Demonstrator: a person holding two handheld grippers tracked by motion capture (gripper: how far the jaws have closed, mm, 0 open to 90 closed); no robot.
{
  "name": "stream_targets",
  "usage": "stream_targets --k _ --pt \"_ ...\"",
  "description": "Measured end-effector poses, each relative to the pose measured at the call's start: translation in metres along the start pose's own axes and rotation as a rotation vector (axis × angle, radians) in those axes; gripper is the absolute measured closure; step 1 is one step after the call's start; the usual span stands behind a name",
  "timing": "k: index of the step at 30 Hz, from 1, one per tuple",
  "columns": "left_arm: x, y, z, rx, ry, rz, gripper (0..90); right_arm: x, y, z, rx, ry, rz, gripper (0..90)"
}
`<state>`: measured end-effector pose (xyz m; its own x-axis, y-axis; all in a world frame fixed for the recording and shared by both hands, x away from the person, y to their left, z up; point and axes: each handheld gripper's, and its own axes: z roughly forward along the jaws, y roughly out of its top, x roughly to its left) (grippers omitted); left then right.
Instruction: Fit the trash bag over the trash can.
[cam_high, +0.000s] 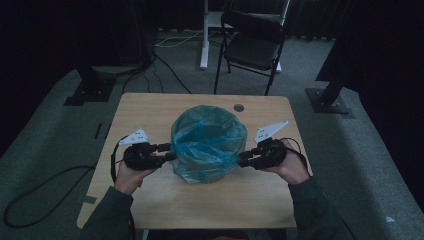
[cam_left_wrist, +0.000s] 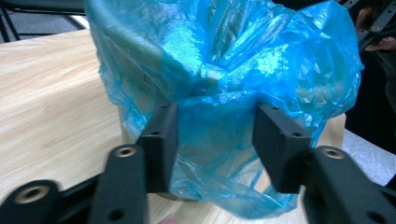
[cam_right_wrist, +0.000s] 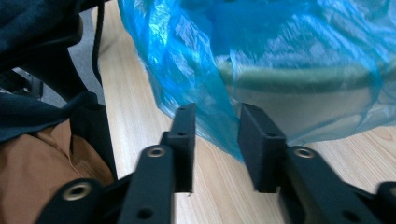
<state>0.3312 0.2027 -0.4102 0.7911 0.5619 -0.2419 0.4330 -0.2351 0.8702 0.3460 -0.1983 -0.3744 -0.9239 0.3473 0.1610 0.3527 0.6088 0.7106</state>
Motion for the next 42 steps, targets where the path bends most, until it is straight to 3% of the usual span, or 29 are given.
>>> stream_targets --k 4,7,11,18,25,28,32,42 --pt "-0.003 -0.001 0.002 0.023 -0.002 0.023 76.4 0.001 0.001 0.000 -0.007 0.009 -0.005 80.1" --pt "-0.004 -0.003 0.004 0.036 0.000 0.033 85.6 0.001 0.000 -0.001 -0.013 0.007 -0.009 86.9" --pt "-0.002 -0.009 0.004 0.057 0.006 0.026 88.7 0.001 -0.001 0.001 0.017 0.006 -0.014 90.0" --pt "0.008 -0.018 0.001 0.074 0.056 -0.008 86.8 -0.001 -0.006 0.006 0.054 -0.008 -0.015 90.0" --pt "0.020 -0.023 -0.005 0.068 0.102 -0.057 86.6 -0.007 -0.011 0.007 0.080 -0.028 0.019 90.0" --pt "0.024 -0.023 -0.010 0.052 0.120 -0.079 76.7 -0.008 -0.012 0.004 0.067 -0.031 0.020 89.4" --pt "0.026 -0.022 -0.017 0.017 0.121 -0.098 63.8 -0.011 -0.012 -0.006 0.031 -0.059 0.033 78.8" --pt "0.028 -0.012 -0.033 -0.054 0.114 -0.088 57.2 -0.018 -0.011 -0.012 -0.018 -0.118 0.070 67.0"
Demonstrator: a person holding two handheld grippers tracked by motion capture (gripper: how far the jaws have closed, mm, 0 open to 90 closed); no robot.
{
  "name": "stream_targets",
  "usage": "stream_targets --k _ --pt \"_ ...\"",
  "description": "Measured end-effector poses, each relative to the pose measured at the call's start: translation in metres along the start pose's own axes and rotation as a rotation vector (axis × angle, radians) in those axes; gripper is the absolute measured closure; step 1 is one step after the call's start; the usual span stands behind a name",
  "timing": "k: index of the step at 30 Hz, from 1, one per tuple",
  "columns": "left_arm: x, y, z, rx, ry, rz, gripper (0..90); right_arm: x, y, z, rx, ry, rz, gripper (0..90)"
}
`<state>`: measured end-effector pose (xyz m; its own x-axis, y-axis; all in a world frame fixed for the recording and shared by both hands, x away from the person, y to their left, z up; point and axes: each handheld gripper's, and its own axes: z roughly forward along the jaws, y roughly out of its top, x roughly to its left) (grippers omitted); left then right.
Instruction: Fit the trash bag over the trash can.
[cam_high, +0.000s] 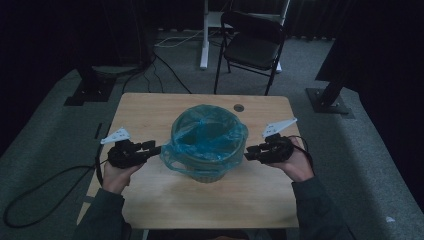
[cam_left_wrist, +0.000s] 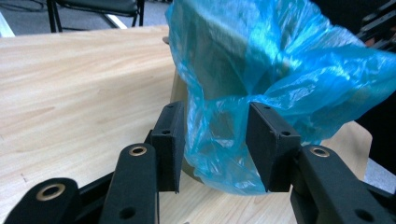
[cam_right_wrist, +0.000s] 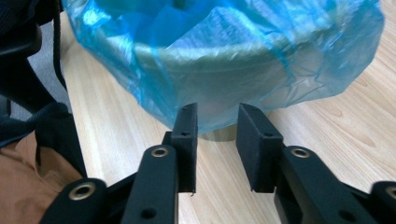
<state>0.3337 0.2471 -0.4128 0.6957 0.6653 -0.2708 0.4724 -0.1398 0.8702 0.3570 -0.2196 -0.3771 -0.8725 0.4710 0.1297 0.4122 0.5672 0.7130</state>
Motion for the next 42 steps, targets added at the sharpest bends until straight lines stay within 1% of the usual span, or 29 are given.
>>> stream_targets --k 3,4,7,12,14,18,23,26,30,37,42 --pt "-0.001 0.006 -0.002 -0.012 0.002 0.008 57.2 -0.003 0.001 0.001 -0.004 -0.022 0.013 64.8" --pt "-0.002 0.009 -0.003 -0.017 -0.001 0.017 57.2 -0.003 0.002 0.001 -0.006 -0.025 0.015 64.0" --pt "-0.006 0.018 -0.001 -0.028 -0.011 0.036 57.2 -0.005 0.003 0.002 -0.014 -0.025 0.022 61.0" --pt "-0.014 0.034 0.004 -0.027 -0.028 0.079 57.2 -0.007 0.003 0.007 -0.012 -0.026 0.027 59.1" --pt "-0.017 0.041 0.008 -0.027 -0.037 0.097 57.2 -0.007 0.002 0.008 -0.013 -0.023 0.031 59.0" --pt "-0.023 0.053 0.015 -0.026 -0.050 0.119 57.1 -0.008 0.002 0.009 -0.013 -0.022 0.035 58.9" --pt "-0.030 0.068 0.026 -0.014 -0.076 0.153 57.1 -0.009 0.000 0.010 -0.015 -0.021 0.037 58.9" --pt "-0.033 0.076 0.033 -0.014 -0.085 0.164 57.1 -0.009 0.000 0.010 -0.017 -0.019 0.038 58.9" --pt "-0.036 0.085 0.041 -0.012 -0.092 0.180 57.1 -0.010 0.000 0.009 -0.019 -0.016 0.036 58.9" --pt "-0.040 0.096 0.055 0.012 -0.100 0.204 57.2 -0.010 0.000 0.009 -0.024 -0.011 0.038 58.2" --pt "-0.043 0.104 0.063 0.028 -0.097 0.225 57.1 -0.009 0.001 0.012 -0.027 -0.007 0.038 57.3"
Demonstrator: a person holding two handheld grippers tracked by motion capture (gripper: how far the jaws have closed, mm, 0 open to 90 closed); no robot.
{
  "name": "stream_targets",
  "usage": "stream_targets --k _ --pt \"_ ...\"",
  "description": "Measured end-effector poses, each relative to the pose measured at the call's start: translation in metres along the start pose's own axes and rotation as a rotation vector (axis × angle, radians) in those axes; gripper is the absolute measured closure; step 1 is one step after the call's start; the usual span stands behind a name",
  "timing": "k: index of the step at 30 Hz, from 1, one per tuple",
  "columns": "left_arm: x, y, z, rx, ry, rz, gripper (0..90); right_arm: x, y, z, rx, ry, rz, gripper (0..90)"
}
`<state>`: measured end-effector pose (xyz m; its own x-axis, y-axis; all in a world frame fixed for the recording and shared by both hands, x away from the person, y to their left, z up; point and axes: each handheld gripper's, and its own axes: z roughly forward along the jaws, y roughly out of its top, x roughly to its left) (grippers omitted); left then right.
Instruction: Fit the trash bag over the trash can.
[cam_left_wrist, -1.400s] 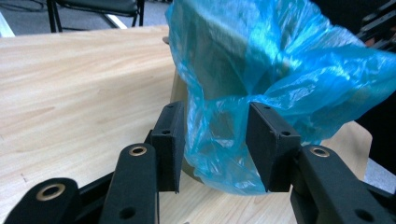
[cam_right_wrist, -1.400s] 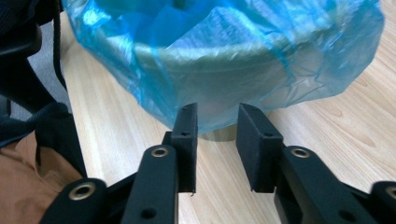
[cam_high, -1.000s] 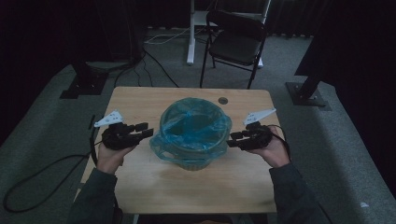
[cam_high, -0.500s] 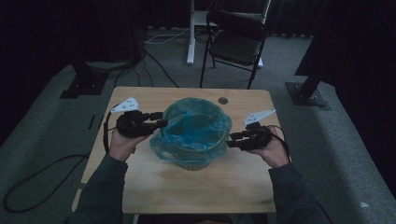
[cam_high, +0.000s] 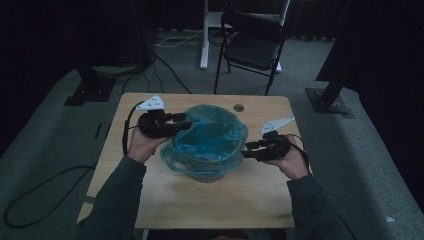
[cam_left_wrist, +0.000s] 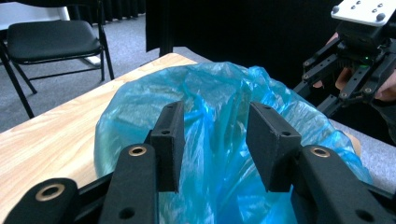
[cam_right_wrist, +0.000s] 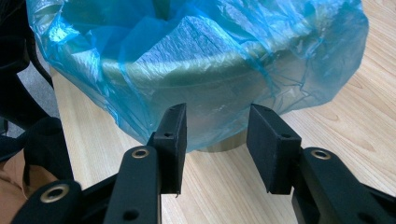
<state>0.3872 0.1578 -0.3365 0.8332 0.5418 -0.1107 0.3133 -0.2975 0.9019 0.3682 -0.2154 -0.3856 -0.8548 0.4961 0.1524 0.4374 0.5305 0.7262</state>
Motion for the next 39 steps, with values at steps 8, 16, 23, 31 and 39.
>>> stream_targets --k 8,16,23,31,39 --pt "0.000 0.016 0.012 0.025 -0.036 0.033 57.2 0.001 0.001 0.003 -0.001 0.004 -0.006 59.6" --pt "0.002 0.029 0.030 0.072 -0.049 0.061 59.0 0.000 -0.002 0.004 -0.004 0.013 -0.008 58.7" --pt "0.001 0.038 0.044 0.118 -0.066 0.092 60.5 0.000 -0.004 0.005 -0.002 0.018 -0.006 58.7" --pt "-0.006 0.037 0.065 0.212 -0.064 0.143 60.6 0.000 -0.005 0.005 -0.001 0.022 -0.003 58.7" --pt "-0.010 0.036 0.081 0.281 -0.029 0.180 61.4 -0.001 -0.007 0.005 -0.007 0.025 0.000 58.7"
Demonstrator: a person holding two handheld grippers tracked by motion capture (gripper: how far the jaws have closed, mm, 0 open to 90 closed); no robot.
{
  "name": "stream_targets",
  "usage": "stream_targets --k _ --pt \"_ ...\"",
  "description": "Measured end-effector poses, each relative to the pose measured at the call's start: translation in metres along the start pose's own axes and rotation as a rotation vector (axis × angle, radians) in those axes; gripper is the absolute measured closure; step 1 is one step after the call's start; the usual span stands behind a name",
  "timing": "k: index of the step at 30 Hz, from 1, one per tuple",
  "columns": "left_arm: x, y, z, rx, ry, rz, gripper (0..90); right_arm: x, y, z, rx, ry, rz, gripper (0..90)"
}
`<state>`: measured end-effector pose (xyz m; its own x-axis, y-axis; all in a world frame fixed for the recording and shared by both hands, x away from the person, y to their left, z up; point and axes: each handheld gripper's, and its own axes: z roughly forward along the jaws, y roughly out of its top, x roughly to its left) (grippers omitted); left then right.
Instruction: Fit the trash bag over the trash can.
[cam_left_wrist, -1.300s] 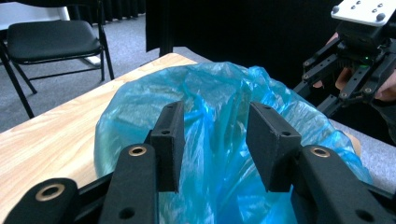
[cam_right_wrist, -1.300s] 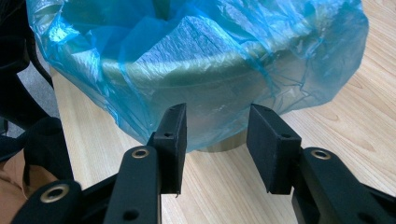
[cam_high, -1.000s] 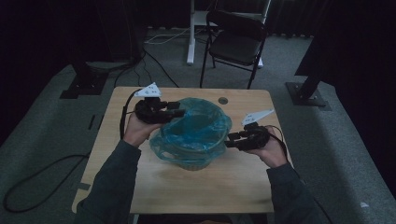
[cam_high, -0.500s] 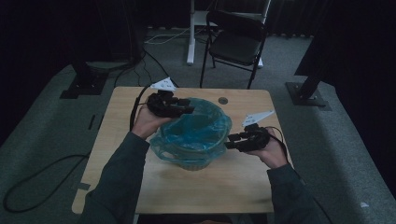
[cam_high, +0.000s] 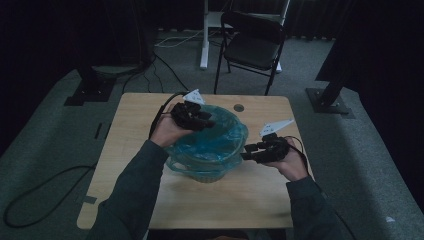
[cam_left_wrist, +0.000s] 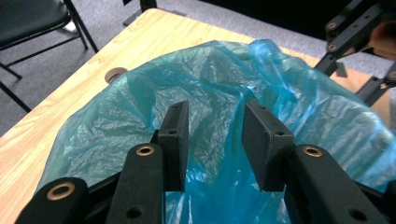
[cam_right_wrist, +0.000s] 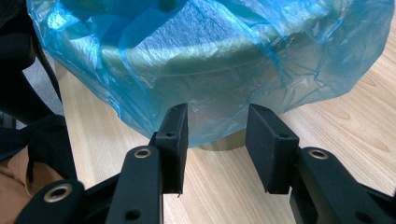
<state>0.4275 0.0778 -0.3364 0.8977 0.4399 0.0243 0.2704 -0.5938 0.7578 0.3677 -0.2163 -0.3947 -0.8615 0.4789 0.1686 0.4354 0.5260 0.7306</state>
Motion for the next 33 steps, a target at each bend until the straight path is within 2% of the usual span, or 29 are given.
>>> stream_targets --k 10,33 --pt "-0.002 0.005 0.019 0.068 0.028 0.030 61.4 0.000 -0.002 0.001 -0.002 0.006 0.006 58.7" --pt "-0.010 0.010 0.047 0.206 0.099 0.115 58.9 0.000 -0.003 -0.001 -0.007 0.014 0.004 58.7"
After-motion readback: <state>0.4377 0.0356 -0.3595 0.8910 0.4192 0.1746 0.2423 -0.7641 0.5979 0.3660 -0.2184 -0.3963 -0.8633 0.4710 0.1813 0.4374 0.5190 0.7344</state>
